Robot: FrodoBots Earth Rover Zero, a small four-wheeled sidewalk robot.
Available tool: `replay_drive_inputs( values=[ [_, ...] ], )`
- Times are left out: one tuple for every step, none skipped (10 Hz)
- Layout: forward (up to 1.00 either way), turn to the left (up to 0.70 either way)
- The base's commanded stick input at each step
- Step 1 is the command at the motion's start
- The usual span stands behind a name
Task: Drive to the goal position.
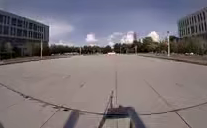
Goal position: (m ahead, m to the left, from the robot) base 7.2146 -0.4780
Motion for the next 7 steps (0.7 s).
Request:
replay_drive_inputs(
  values=[
    [1.00, -0.01],
    [1.00, -0.01],
    [1.00, -0.01],
    [1.00, -0.01],
    [1.00, -0.01],
    [1.00, -0.01],
    [1.00, -0.01]
  ],
)
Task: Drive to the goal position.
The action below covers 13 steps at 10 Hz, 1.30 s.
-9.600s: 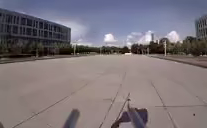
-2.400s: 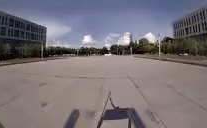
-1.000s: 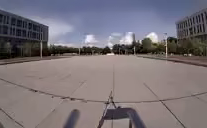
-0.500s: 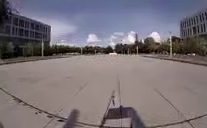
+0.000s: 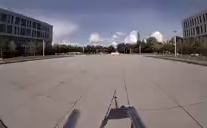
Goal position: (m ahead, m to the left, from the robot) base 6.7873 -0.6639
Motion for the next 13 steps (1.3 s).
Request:
replay_drive_inputs(
  values=[
    [1.00, -0.01],
    [1.00, -0.01],
    [1.00, -0.01],
    [1.00, -0.01],
    [1.00, -0.38],
    [1.00, -0.39],
    [1.00, -0.39],
    [1.00, -0.40],
    [1.00, -0.40],
    [1.00, -0.40],
    [1.00, -0.40],
    [1.00, -0.35],
    [1.00, -0.20]
  ],
)
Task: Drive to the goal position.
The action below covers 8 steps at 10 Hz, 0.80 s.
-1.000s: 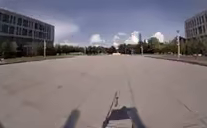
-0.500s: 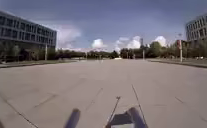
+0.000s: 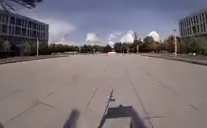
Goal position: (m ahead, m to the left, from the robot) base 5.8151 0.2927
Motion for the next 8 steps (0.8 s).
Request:
replay_drive_inputs(
  values=[
    [1.00, -0.03],
    [1.00, -0.03],
    [1.00, -0.05],
    [1.00, -0.08],
    [1.00, -0.35],
    [1.00, -0.39],
    [1.00, -0.32],
    [1.00, -0.13]
  ],
)
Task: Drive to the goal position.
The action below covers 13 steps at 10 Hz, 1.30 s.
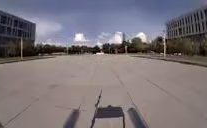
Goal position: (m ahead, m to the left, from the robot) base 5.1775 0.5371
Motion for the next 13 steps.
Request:
replay_drive_inputs(
  values=[
    [1.00, -0.01],
    [1.00, -0.01],
    [1.00, -0.01],
    [1.00, -0.01],
    [1.00, -0.01],
    [1.00, -0.01],
    [1.00, -0.03],
    [1.00, -0.24],
    [1.00, -0.38],
    [1.00, -0.39],
    [1.00, -0.39],
    [1.00, -0.12],
    [1.00, -0.01]
  ],
)
